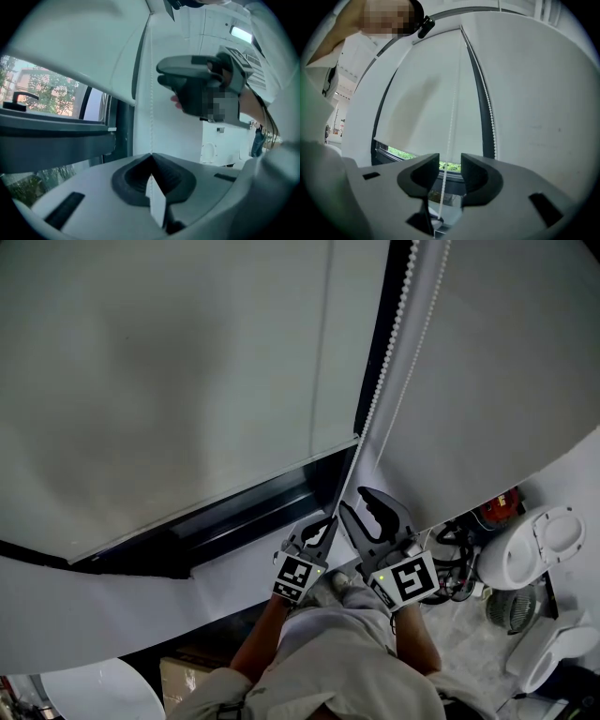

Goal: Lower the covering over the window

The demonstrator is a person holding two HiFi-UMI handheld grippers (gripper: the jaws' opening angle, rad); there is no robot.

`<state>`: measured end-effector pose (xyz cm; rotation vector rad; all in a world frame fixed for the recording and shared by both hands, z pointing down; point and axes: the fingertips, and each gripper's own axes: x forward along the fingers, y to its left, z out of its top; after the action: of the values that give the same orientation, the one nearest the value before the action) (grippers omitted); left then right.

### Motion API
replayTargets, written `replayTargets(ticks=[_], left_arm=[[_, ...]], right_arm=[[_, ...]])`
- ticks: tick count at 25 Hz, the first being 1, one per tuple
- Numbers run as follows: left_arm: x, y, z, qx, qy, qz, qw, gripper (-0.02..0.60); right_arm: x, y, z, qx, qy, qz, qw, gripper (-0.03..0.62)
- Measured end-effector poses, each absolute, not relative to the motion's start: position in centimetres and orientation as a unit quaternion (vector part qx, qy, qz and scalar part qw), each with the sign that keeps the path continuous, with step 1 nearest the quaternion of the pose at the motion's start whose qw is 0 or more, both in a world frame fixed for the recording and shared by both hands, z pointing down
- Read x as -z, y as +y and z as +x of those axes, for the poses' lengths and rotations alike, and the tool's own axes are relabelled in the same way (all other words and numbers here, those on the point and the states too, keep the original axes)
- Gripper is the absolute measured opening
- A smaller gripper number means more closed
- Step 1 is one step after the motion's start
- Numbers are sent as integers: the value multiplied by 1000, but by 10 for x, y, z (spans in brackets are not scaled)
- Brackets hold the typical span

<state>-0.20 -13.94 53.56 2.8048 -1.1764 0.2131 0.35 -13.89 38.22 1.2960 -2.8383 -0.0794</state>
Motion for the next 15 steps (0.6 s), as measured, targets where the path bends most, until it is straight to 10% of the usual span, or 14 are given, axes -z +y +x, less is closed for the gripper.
replayTargets(ticks=[7, 15], left_arm=[[-552, -133, 0, -70, -386, 918, 56, 12], [-576, -130, 3, -86, -377, 919, 79, 12]], right_arm=[[-375, -154, -14, 30, -913, 407, -3, 12], [-401, -161, -12, 0, -901, 433, -20, 2]])
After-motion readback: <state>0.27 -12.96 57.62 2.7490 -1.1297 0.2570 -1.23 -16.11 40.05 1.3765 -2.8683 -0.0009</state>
